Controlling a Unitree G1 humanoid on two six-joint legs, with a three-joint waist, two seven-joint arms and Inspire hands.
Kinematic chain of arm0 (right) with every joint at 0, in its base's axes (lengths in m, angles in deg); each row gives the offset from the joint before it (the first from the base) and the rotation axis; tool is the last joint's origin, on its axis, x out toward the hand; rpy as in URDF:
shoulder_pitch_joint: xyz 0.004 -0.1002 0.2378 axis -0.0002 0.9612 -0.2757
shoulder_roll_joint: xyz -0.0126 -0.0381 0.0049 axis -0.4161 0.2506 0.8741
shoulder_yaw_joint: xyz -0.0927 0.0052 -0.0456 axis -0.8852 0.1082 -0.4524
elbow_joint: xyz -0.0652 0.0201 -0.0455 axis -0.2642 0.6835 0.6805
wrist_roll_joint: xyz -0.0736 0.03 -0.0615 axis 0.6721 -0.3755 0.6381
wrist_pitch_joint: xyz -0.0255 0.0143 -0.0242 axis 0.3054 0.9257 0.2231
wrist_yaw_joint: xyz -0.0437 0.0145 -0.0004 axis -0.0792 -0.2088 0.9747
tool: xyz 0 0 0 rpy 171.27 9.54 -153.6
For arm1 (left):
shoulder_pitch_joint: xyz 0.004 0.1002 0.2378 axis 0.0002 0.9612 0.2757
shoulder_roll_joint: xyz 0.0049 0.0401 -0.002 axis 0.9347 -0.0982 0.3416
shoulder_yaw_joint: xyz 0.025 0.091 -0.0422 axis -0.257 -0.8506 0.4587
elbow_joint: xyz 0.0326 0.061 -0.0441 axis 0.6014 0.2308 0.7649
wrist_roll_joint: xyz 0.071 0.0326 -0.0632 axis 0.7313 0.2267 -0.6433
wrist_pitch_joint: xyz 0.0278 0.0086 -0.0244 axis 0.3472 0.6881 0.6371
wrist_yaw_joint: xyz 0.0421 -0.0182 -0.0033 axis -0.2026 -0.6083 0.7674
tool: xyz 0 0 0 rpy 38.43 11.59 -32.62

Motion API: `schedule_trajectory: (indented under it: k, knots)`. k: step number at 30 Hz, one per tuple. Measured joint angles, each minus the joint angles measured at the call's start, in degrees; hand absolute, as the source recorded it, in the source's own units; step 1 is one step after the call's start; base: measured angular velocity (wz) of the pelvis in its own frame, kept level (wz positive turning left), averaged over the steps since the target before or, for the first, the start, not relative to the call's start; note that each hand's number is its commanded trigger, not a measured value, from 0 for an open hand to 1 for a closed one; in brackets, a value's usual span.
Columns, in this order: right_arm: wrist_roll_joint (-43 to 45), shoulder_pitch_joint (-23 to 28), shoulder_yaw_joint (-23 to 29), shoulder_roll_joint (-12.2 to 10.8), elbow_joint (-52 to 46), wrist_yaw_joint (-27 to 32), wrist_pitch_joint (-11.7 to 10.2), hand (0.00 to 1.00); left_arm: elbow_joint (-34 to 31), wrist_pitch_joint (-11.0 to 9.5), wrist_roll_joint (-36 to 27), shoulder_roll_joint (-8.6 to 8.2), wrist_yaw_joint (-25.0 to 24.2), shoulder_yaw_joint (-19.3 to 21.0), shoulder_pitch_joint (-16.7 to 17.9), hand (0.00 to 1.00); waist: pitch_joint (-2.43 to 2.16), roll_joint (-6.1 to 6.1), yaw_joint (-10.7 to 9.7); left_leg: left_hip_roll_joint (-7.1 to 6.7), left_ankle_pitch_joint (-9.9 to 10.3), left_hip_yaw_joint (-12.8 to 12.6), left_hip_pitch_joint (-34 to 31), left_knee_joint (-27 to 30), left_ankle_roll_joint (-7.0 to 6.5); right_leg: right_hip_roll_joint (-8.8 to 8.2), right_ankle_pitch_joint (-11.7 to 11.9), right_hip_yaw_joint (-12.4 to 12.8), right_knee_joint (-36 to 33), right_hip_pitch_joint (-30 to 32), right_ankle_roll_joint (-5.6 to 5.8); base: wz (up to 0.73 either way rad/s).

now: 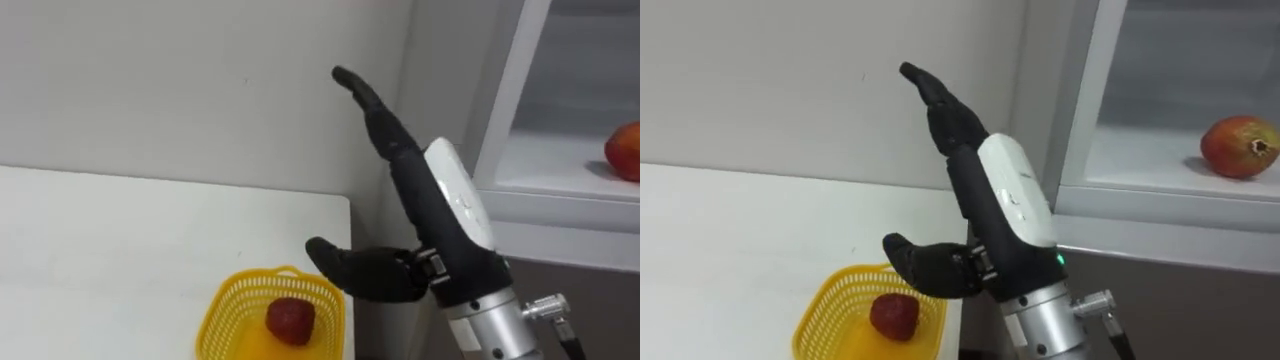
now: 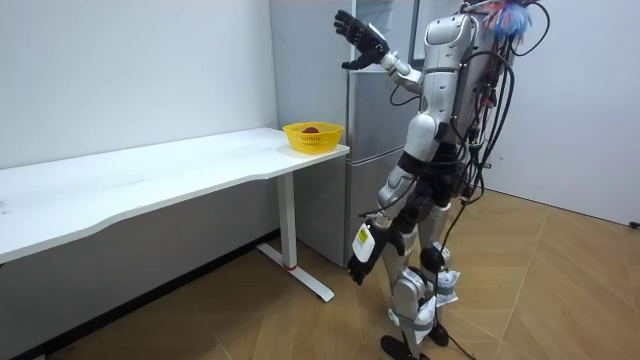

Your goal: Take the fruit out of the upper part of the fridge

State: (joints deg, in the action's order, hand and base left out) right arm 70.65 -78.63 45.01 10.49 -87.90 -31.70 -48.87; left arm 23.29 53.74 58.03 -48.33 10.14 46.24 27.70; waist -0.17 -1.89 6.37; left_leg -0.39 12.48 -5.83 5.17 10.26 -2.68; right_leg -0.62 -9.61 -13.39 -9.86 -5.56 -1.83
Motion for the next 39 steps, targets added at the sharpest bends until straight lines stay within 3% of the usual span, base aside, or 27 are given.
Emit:
schedule_trajectory:
  k: [4,8,13,20,29,32,35,39]
  knots:
    - [-1.3,3.04,2.94,-0.06,-2.25,3.76,-1.97,0.0,0.92,-0.03,-0.1,-0.44,0.71,-0.11,1.32,0.0,-0.08,0.83,-1.48,0.08,-0.01,-0.63,1.71,-0.66,0.01,0.17,0.0,0.7,-0.09,-1.07,0.0,-0.07]
    - [-1.3,4.75,6.77,-0.32,-3.22,7.47,-2.75,0.0,0.89,-0.02,0.01,-1.08,1.16,0.09,2.03,0.0,-0.09,0.81,-2.09,0.33,0.02,-1.94,1.8,-0.74,0.04,0.4,0.01,1.98,-0.38,-0.48,-0.02,-0.17]
    - [-1.27,7.99,12.39,-0.31,-3.25,14.13,-3.92,0.0,0.79,-0.08,-0.24,-1.51,1.18,0.02,2.29,0.0,-0.29,0.3,-4.47,0.48,0.02,-2.27,1.59,-0.63,0.07,0.56,0.02,2.26,-0.8,0.03,-0.04,-0.04]
    - [-1.29,8.65,18.06,-0.25,-3.41,22.81,-4.84,0.0,0.93,-0.38,-0.22,-1.54,1.74,0.11,3.16,0.0,-0.54,-0.14,-6.15,0.65,0.05,-3.0,1.46,-0.73,0.16,0.7,0.04,2.43,-0.93,0.48,-0.09,-0.05]
    - [-2.75,8.79,25.21,0.27,-2.84,30.55,-5.25,0.0,1.23,0.06,-0.22,-1.38,2.31,2.38,4.33,0.0,-0.34,-1.97,-7.46,0.65,0.05,-2.91,1.52,-0.83,0.16,0.69,0.04,2.42,-0.91,0.54,-0.09,0.0]
    - [-5.43,8.69,27.86,1.78,-2.69,31.17,-5.13,0.0,1.05,0.02,0.3,-1.59,2.09,3.24,3.86,0.0,-0.23,-2.29,-7.59,0.59,0.06,-2.91,1.44,-0.75,0.15,0.67,0.04,2.48,-0.77,0.58,-0.09,0.0]
    - [-9.81,6.21,31.15,5.3,0.02,30.21,-5.05,0.0,0.99,0.02,0.32,-1.31,0.84,6.22,3.33,0.0,-0.11,-2.85,-7.51,0.54,0.06,-2.9,1.43,-0.63,0.15,0.63,0.03,2.52,-0.67,0.57,-0.09,0.0]
    - [-11.89,3.31,31.6,7.05,4.83,28.92,-5.01,0.0,0.76,0.02,0.35,-0.89,-0.17,6.29,3.19,0.0,-0.08,-3.05,-7.54,0.5,0.06,-2.91,1.46,-0.52,0.15,0.64,0.04,2.42,0.01,0.56,-0.1,0.0]
